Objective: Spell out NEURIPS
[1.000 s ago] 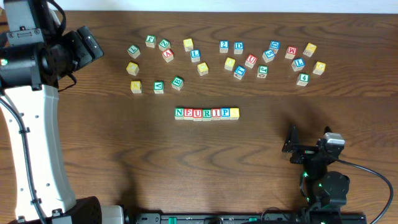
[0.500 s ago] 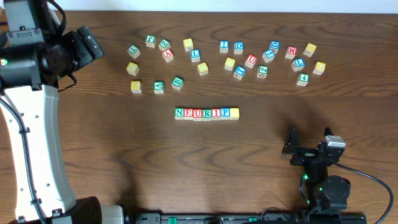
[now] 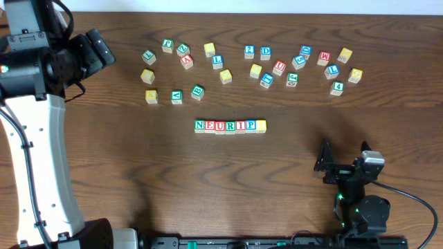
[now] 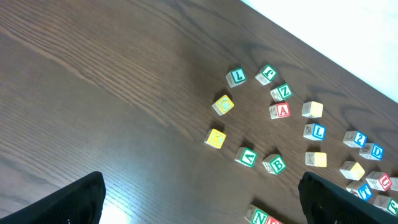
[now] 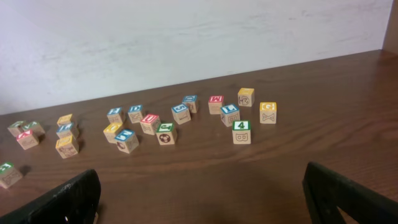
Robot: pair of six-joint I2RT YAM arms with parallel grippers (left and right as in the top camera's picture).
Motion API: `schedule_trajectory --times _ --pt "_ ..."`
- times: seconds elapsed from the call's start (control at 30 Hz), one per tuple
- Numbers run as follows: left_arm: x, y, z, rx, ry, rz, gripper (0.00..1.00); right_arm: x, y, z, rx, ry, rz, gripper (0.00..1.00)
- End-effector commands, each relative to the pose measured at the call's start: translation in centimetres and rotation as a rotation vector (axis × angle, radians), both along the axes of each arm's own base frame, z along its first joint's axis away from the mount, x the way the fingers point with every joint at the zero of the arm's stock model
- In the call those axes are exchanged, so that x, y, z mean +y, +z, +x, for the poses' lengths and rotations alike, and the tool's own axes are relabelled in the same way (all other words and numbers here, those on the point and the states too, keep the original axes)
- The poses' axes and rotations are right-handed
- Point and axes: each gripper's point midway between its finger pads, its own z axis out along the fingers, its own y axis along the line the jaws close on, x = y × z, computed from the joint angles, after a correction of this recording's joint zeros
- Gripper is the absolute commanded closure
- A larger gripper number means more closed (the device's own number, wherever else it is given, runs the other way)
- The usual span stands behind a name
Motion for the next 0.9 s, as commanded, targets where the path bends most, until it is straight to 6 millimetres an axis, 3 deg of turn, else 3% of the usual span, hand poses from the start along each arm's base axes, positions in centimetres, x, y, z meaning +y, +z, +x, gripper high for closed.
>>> schedule_trajectory --times 0.0,0.37,0.47,0.7,0.87 --pt "0.1 0.2 0.0 -0.003 0.005 0.001 0.02 -0.1 0.0 0.0 -0.001 -0.002 -0.003 0.01" --pt "0.5 0.0 -0.3 0.014 0.006 0.027 0.02 -0.1 0.0 0.0 -0.001 -0.002 -0.003 0.01" --pt "0.6 1.0 -1.0 -0.015 0.014 0.046 0.02 -0.1 0.0 0.0 -0.001 -0.002 -0.003 0.01" --pt "-1.1 4.1 -1.7 -0.273 -0.081 0.139 0.02 -0.1 0.0 0.0 -0.001 -0.002 -0.003 0.01" --pt "-1.7 3.4 -3.4 -0.497 -0.105 0.193 0.02 -0.1 0.0 0.0 -0.001 -0.002 -0.003 0.01"
